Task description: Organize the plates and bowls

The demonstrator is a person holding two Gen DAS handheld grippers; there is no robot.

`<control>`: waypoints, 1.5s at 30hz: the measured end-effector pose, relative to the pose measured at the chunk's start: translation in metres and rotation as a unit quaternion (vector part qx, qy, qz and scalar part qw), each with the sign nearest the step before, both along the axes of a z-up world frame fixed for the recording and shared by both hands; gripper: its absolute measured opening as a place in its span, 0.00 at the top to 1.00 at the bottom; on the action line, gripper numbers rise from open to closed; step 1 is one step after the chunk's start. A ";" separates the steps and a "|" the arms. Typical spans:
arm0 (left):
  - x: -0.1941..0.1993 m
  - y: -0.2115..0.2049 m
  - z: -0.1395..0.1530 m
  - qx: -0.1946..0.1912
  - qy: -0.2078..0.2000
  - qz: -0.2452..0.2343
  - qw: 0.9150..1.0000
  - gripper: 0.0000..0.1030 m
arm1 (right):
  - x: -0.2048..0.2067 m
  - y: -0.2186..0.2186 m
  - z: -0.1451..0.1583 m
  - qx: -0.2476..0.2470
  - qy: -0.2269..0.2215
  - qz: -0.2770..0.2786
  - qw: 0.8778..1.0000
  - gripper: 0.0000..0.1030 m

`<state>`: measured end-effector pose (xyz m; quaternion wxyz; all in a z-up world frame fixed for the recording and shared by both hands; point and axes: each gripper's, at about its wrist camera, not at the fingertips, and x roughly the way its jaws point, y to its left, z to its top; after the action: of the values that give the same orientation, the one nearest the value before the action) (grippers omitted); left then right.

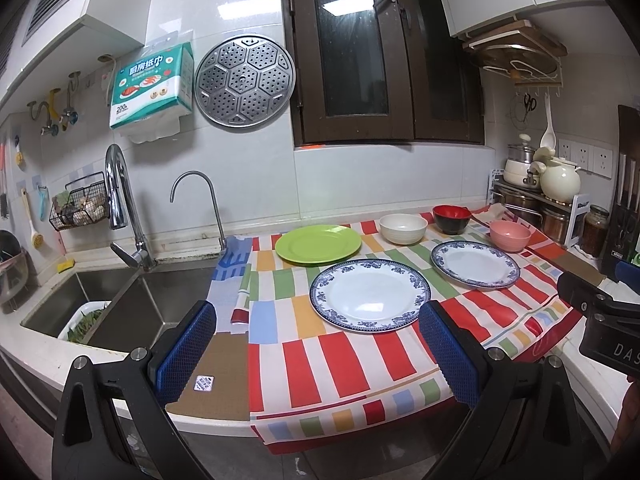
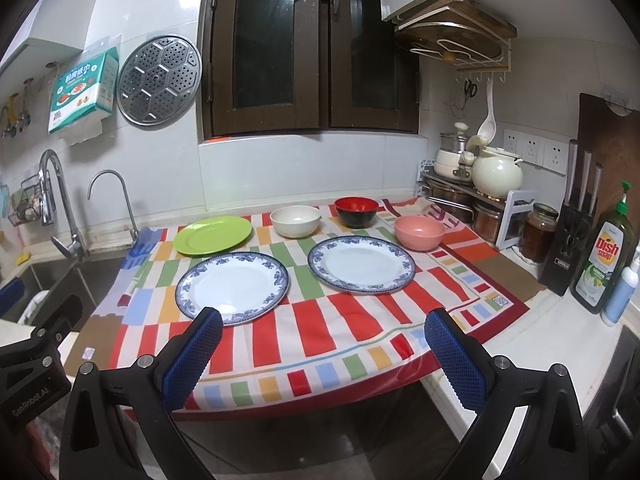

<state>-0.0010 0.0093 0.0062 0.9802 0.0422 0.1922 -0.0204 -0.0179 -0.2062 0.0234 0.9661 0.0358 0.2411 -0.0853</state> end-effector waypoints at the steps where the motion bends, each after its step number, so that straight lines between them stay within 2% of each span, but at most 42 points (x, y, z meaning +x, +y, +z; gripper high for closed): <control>1: 0.001 0.000 0.000 0.000 0.001 0.000 1.000 0.00 | 0.000 0.000 0.000 -0.001 0.001 0.000 1.000 0.01; 13: 0.020 0.006 -0.009 0.001 0.015 0.009 1.000 0.00 | 0.017 0.006 -0.005 -0.001 0.012 0.010 1.000 0.01; 21: 0.044 0.004 -0.020 0.013 0.031 0.033 0.999 0.00 | 0.044 0.008 -0.011 -0.004 0.026 0.026 0.999 0.01; 26: 0.071 -0.003 -0.026 0.019 0.038 0.054 0.998 0.00 | 0.075 0.004 -0.018 -0.008 0.031 0.044 0.999 0.01; 35: 0.142 -0.018 -0.036 0.018 0.061 0.101 0.993 0.04 | 0.163 -0.007 -0.030 -0.020 0.031 0.093 0.995 0.01; 45: 0.204 -0.026 -0.072 0.019 0.130 0.144 0.981 0.12 | 0.241 -0.008 -0.068 -0.031 0.080 0.157 0.984 0.11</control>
<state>0.2029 -0.0164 -0.0659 0.9384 0.0295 0.3229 0.1192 0.2235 -0.2139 -0.0442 0.9458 -0.0392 0.3174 0.0571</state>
